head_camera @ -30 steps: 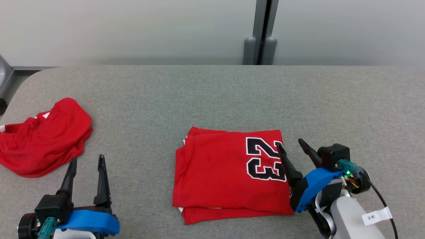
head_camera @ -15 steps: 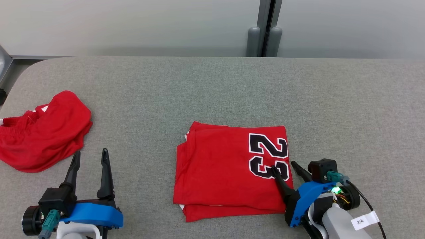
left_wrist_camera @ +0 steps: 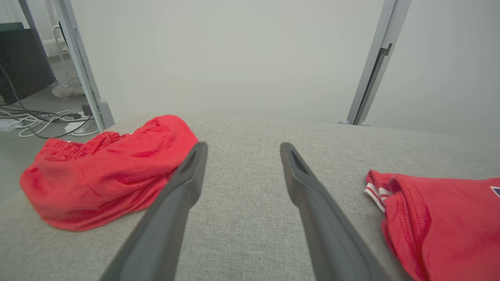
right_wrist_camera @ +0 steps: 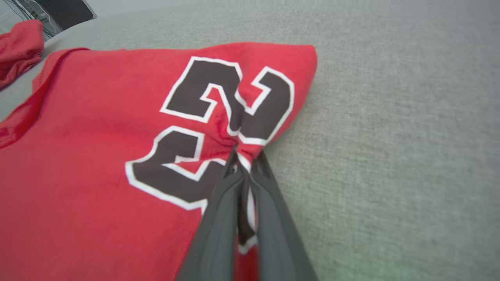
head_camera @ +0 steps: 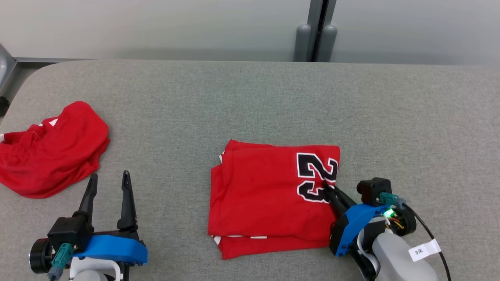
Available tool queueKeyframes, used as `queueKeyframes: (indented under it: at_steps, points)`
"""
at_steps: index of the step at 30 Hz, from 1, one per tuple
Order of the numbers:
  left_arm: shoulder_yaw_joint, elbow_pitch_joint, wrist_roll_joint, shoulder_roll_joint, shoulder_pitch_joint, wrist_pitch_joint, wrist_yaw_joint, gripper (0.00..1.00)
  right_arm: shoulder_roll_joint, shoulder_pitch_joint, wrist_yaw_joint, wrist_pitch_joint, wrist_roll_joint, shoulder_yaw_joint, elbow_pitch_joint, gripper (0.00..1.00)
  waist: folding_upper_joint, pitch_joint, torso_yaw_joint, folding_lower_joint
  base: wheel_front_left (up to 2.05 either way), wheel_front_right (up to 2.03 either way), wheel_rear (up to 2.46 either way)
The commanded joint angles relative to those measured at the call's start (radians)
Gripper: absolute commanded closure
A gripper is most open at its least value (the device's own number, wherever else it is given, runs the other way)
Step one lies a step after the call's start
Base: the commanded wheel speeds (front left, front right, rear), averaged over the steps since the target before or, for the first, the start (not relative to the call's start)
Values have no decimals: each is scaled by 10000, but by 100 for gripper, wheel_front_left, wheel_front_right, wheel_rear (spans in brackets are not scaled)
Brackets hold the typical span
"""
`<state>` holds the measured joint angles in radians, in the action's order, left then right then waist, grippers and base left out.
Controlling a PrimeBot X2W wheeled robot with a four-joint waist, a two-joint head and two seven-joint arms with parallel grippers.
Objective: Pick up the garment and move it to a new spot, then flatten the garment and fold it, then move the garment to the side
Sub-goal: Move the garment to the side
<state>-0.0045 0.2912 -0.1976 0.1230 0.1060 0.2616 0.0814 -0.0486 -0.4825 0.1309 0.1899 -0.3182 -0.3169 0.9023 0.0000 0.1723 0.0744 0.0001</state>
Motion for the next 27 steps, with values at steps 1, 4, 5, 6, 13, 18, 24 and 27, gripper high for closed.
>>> queueKeyframes:
  at_steps: [1, 4, 5, 6, 13, 18, 24, 27]
  points:
    - [62, -33, 70, -51, 117, 48, 58, 0, -150, -267, -2, 150, 120, 96, 113, 100, 0, 55, -52, -1, 0, 0, 0]
    - [92, -135, 131, -111, 252, 48, 65, 0, -435, -511, -4, 368, 243, 300, 138, 100, 0, 245, -193, -1, 0, 0, 0]
    - [117, -184, 138, -132, 295, 48, 77, 0, -525, -577, -4, 439, 281, 357, 97, 100, 0, 329, -266, -1, 0, 0, 0]
    - [119, -223, 145, -157, 335, 46, 98, 0, -621, -643, -4, 459, 328, 432, 63, 100, 0, 423, -342, -1, 0, 0, 0]
    - [257, -560, 245, -186, 758, 45, 175, 0, -1533, -1367, -4, 617, 658, 975, -448, 100, 0, 1288, -1191, -1, 0, 0, 0]
    - [322, -947, 415, -70, 1285, 39, 235, 0, -2214, -1886, -2, 638, 816, 1432, -845, 100, 0, 2104, -1757, -1, 0, 0, 0]
    - [441, -1349, 568, 104, 1667, 39, 273, 0, -2712, -2164, -2, 627, 961, 1912, -1365, 100, 0, 2757, -2151, -1, 0, 0, 0]
    - [463, -1581, 647, 195, 1767, 39, 303, 0, -2966, -2395, -2, 565, 1015, 2176, -1673, 100, 0, 3002, -2259, -1, 0, 0, 0]
